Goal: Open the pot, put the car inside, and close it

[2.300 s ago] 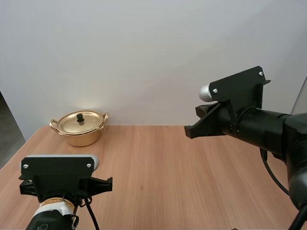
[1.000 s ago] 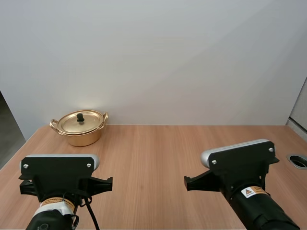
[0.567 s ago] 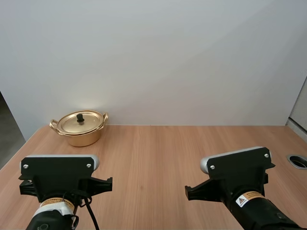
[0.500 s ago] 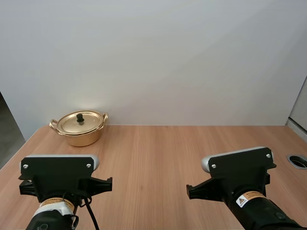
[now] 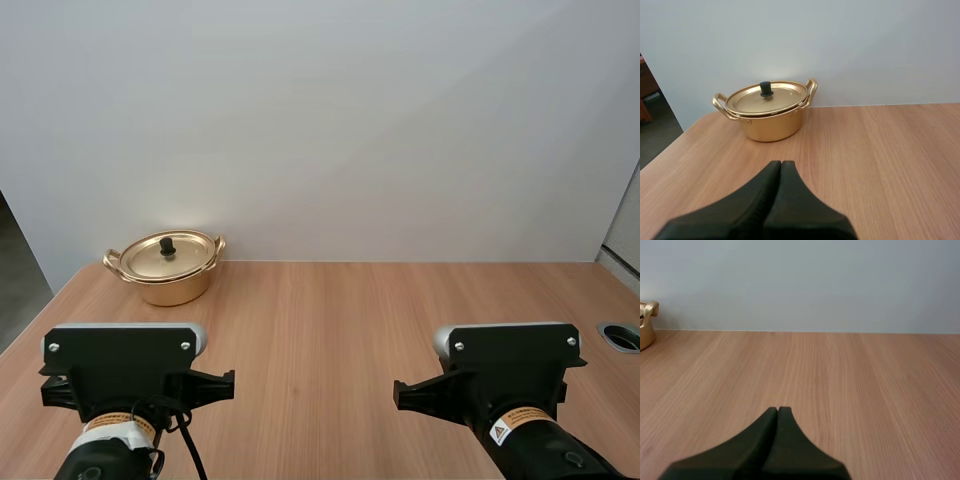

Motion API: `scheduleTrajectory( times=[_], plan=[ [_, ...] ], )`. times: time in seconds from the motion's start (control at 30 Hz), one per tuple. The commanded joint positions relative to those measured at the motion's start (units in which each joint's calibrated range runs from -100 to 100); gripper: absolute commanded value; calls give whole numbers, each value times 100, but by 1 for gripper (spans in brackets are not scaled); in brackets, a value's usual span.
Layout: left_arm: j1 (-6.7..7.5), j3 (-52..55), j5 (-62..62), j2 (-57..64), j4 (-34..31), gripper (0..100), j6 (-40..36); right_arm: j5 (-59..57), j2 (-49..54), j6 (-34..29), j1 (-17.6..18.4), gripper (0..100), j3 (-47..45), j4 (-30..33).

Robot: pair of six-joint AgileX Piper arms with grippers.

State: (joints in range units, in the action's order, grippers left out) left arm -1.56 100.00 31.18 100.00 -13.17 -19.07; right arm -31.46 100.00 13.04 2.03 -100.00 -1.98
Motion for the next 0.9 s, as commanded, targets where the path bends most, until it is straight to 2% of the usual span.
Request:
scheduleTrajectory(
  times=[0.0,0.87],
  plan=[
    [3,0,8,0,1,0,-4,10,0,0,5,0,0,83],
    [3,0,8,0,1,0,-4,27,0,0,5,0,0,198]
  ],
)
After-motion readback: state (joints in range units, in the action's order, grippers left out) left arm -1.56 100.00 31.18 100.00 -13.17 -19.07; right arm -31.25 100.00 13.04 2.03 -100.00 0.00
